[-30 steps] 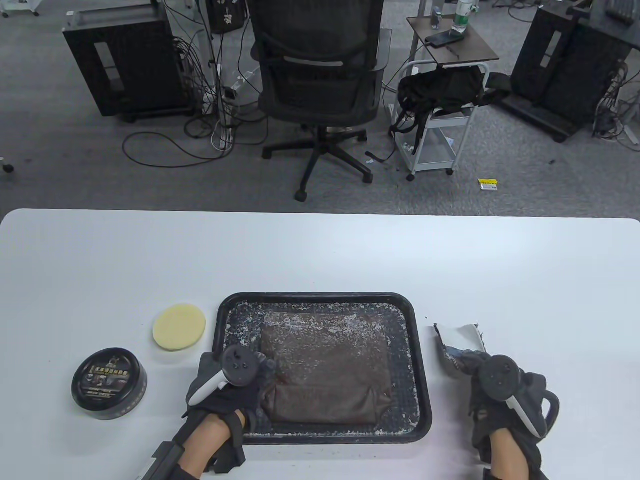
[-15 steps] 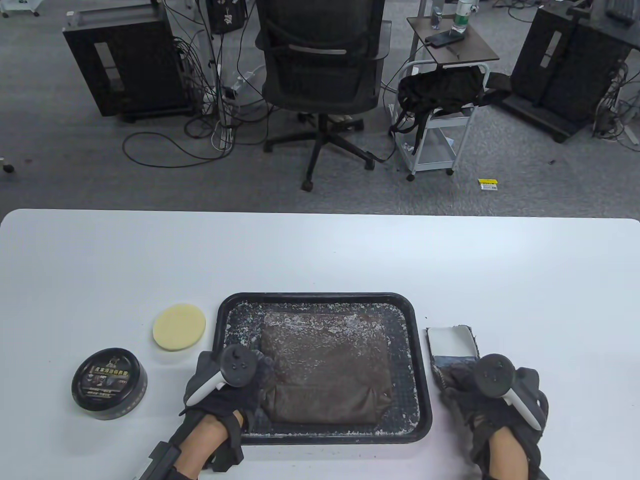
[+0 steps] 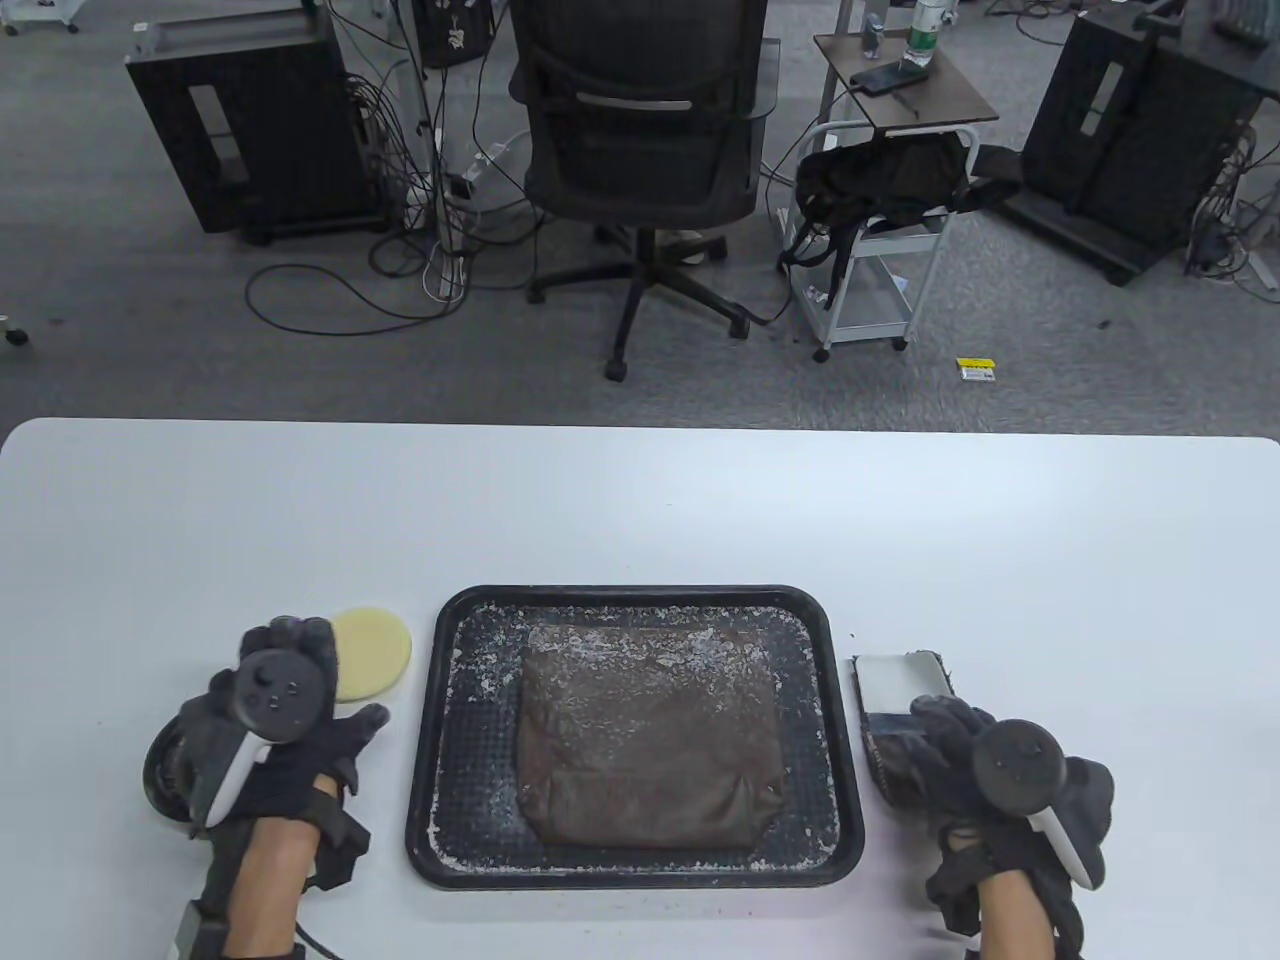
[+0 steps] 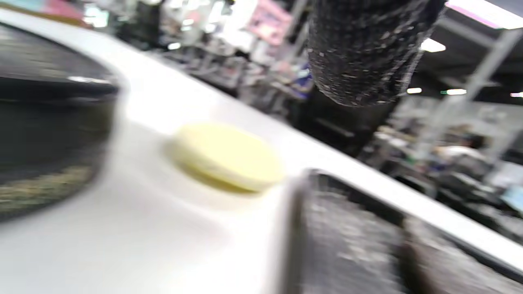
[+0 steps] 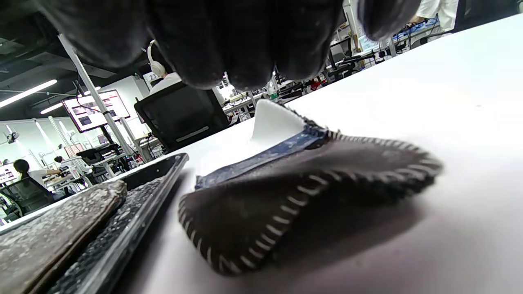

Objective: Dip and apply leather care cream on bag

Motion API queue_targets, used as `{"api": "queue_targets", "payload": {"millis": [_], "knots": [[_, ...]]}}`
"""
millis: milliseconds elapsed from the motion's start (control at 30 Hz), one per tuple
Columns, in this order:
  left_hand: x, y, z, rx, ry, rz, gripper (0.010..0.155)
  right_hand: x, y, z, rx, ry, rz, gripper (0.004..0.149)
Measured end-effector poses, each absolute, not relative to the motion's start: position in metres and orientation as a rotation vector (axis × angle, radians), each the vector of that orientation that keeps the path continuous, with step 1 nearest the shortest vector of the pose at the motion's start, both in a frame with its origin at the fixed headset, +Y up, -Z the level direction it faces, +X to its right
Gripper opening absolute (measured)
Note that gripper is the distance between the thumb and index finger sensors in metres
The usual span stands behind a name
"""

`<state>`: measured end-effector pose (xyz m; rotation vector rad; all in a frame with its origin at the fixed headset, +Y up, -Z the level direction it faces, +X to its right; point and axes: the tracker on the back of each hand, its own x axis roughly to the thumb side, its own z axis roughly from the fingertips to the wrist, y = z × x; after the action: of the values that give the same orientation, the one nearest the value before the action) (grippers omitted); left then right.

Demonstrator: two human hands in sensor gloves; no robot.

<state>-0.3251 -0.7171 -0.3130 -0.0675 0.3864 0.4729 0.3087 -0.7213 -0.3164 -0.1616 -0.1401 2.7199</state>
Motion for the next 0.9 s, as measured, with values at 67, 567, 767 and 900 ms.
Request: {"api": "queue_targets", "payload": {"millis": [67,567,767,900], "knots": [[-0.35,-0.731,-0.31,-0.102,0.492,0.571,0.101,0.308,-0.722,-0.316,-0.16,-0.143,2.703,0.058],[-0.396,-0.779,-0.307,-0.357,0.735,0.65,0.124,0.305,-0.719,-0.315,-0.135,-0.181,2.693,0.056],[-0.392,-0.778,-0.311,-0.343,0.738,0.624,0.121,0.303,-0.719,-0.315,-0.128,-0.179,2.695,0.056],[-0.389,-0.775,-0.311,-0.281,0.752,0.592,0.121,0.302,-0.719,-0.315,-0.121,-0.194,2.693,0.056]]}}
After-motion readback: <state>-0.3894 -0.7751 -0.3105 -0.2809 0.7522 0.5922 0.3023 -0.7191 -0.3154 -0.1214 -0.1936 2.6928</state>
